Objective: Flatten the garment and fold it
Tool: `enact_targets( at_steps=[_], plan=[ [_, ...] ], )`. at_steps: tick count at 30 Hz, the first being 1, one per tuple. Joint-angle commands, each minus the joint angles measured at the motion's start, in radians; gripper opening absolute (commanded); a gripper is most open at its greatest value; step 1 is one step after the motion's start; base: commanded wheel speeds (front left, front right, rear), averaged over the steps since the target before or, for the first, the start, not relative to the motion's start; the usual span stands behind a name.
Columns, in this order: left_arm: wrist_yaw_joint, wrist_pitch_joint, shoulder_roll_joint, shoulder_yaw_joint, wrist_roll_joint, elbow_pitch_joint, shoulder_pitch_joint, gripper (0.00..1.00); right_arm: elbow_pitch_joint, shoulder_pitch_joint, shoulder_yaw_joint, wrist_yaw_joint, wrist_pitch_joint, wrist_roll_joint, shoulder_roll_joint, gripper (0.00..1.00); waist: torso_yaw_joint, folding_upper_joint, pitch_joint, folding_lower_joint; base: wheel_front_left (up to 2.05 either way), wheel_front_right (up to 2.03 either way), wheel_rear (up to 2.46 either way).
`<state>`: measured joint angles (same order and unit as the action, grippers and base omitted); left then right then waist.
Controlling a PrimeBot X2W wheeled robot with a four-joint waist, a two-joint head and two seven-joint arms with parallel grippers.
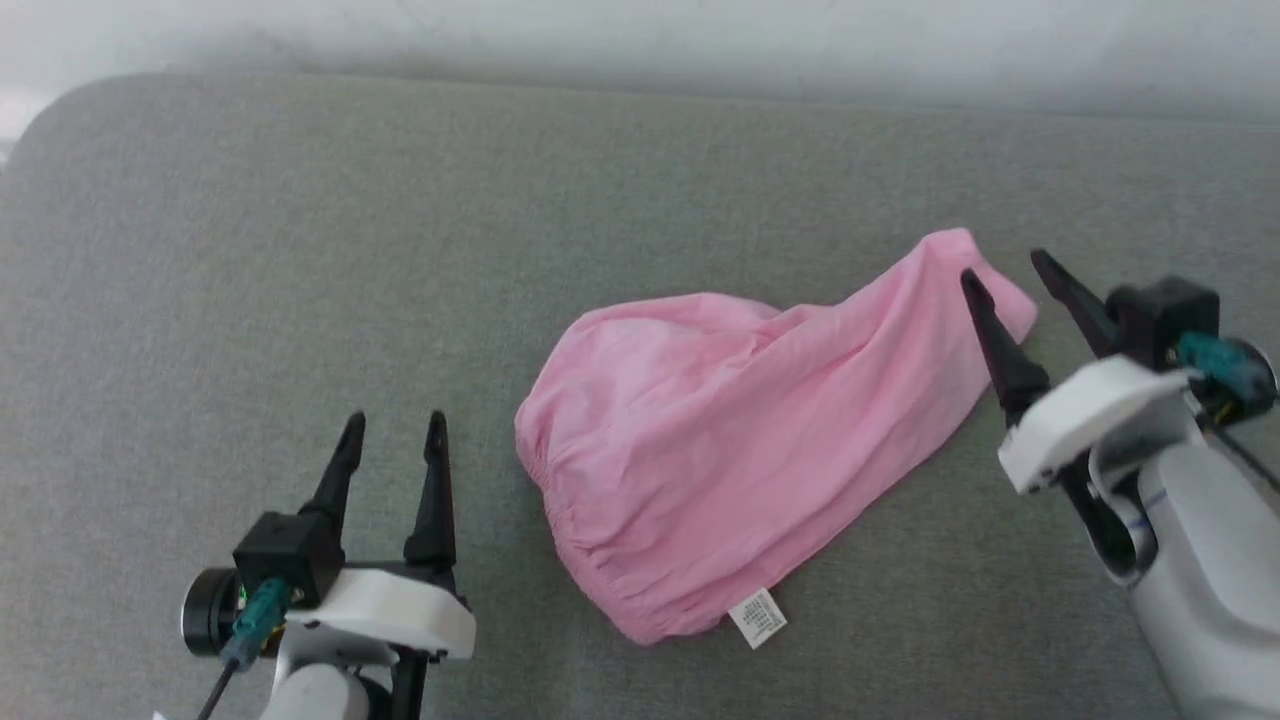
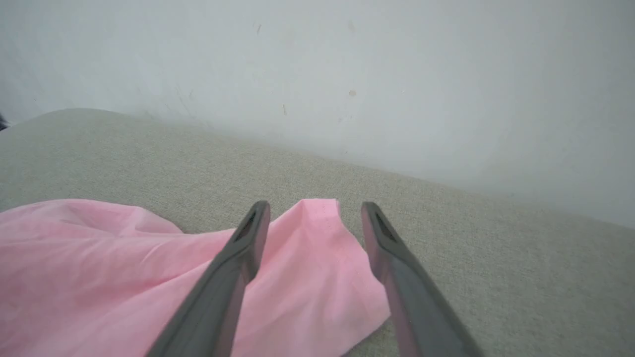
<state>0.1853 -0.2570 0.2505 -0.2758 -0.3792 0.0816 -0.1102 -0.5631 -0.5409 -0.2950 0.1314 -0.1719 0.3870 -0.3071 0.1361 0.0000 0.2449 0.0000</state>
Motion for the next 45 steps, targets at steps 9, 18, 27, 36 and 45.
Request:
enact_targets(
  at_steps=[9,18,27,36,45],
  plan=[
    [-0.005,0.134,0.033,-0.033,-0.028,-0.073,0.107,1.00,0.342,0.352,0.125,-0.001,0.041,-0.087,0.044,1.00,-0.104,0.0000,-0.173,0.0000,0.00,0.00,0.00],
    [-0.106,0.449,0.086,-0.196,-0.041,-0.155,0.086,1.00,0.627,0.593,0.170,-0.001,0.186,-0.165,0.139,1.00,-0.145,0.0000,-0.194,0.0000,0.00,0.00,0.00],
    [-0.178,0.674,0.129,-0.308,-0.047,-0.131,0.059,1.00,0.707,0.651,0.170,-0.001,0.230,-0.166,0.183,1.00,-0.192,0.0000,-0.171,0.0000,0.00,0.00,0.00],
    [-0.239,0.811,0.131,-0.381,-0.045,0.055,-0.014,1.00,0.704,0.626,0.165,-0.001,0.226,-0.162,0.196,1.00,-0.206,0.0000,-0.122,0.0000,0.00,0.00,0.00],
    [-0.242,0.777,0.126,-0.369,-0.065,0.120,-0.042,0.00,0.674,0.595,0.187,-0.001,0.241,-0.135,0.183,1.00,-0.193,0.0000,-0.119,0.0000,0.00,0.00,0.00]
  ],
)
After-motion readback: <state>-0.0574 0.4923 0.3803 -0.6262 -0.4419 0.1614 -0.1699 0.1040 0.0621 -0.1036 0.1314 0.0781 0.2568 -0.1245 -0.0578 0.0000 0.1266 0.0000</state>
